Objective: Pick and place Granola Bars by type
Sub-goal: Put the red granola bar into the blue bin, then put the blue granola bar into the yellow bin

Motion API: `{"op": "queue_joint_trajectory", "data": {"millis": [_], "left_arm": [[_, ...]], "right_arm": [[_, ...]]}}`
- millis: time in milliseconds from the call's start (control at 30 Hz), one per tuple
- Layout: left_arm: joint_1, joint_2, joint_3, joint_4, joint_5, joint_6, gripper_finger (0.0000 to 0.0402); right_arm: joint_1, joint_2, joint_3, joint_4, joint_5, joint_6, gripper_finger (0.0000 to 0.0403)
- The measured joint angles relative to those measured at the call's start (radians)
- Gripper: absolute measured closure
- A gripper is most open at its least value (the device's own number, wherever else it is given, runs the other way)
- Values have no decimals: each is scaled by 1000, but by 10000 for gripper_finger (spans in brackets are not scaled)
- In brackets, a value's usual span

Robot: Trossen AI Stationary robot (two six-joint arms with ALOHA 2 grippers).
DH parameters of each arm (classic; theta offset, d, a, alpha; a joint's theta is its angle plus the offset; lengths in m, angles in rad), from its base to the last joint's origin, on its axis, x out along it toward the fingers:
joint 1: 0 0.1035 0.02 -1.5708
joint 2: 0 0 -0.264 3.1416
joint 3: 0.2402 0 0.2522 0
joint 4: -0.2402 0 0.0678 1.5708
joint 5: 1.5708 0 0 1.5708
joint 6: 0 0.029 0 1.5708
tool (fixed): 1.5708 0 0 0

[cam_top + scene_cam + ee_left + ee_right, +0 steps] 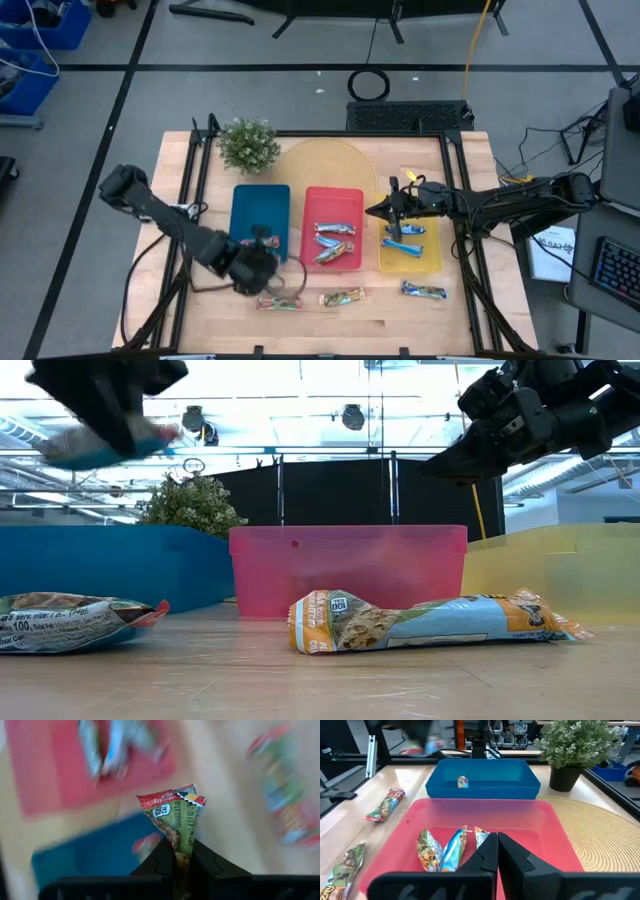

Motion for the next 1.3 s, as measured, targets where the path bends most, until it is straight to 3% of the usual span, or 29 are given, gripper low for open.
{"op": "queue_joint_trajectory", "data": {"millis": [133,200,400,533,700,933,1033,1133,1300], "left_arm": [[100,-93,-103,-4,9,-29,370],[157,-121,-181,54,61,-21,370],[304,-117,-389,259,210,38,371],[351,-110,-422,298,252,35,365],[360,-110,-416,278,318,-6,288],[359,-151,-375,175,316,-64,193],[324,-269,-372,169,257,-81,173],[259,-447,-393,222,127,-79,168],[169,-774,-492,384,-3,-40,197]], "right_arm": [[0,0,0,-7,0,0,403],[0,0,0,-7,0,0,403],[0,0,0,-8,0,-2,403],[0,0,1,-9,0,-2,403],[0,0,1,-14,0,-1,403],[0,0,1,-27,0,9,403],[0,0,1,-28,0,9,403],[0,0,1,-28,0,9,403],[0,0,1,-35,0,9,403]]}}
